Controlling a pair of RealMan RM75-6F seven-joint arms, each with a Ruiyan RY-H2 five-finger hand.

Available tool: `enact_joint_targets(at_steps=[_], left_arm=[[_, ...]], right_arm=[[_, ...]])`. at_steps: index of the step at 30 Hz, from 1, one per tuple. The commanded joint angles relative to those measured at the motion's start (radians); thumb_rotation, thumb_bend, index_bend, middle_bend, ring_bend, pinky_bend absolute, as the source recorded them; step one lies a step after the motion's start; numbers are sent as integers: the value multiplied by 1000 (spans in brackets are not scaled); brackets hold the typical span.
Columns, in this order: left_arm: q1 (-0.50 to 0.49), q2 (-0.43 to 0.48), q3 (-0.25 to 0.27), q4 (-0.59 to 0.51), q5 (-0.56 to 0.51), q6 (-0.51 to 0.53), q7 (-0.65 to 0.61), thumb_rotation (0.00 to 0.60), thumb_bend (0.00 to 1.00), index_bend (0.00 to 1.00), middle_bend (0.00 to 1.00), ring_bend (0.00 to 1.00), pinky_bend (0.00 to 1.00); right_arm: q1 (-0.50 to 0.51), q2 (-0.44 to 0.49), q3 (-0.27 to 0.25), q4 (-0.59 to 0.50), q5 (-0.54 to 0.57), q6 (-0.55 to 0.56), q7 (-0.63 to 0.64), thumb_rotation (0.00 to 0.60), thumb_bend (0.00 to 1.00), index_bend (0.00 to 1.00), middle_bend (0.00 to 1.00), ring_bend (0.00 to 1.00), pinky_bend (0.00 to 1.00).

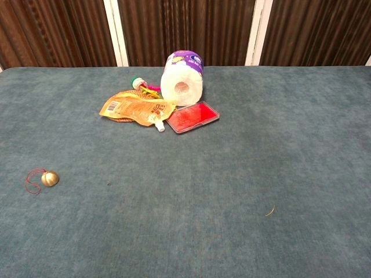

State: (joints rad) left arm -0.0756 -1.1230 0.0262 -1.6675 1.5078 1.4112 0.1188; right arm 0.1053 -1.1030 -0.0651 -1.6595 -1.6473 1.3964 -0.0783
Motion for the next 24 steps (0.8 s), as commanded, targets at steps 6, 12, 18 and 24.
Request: enact_joint_targets(at_steps=[6, 12, 18, 24], left_arm=[[-27, -40, 14, 12, 26, -44, 9, 600, 419, 14, 0, 0, 24], [-84, -194, -15, 114, 65, -77, -22, 600, 419, 93, 32, 25, 214], [-135, -349, -62, 259, 58, -89, -64, 600, 419, 249, 579, 614, 775], [-152, -424, -89, 335, 48, -77, -77, 600, 419, 362, 984, 981, 1000]], right_arm=[[-5, 8, -8, 2, -22, 15, 25, 600, 178, 0, 0, 0, 0], [0, 7, -9, 3, -26, 8, 31, 600, 177, 0, 0, 0, 0], [10, -2, -10, 5, -31, -9, 26, 600, 177, 0, 0, 0, 0], [14, -3, -9, 5, -24, -19, 22, 600, 177, 0, 0, 0, 0]])
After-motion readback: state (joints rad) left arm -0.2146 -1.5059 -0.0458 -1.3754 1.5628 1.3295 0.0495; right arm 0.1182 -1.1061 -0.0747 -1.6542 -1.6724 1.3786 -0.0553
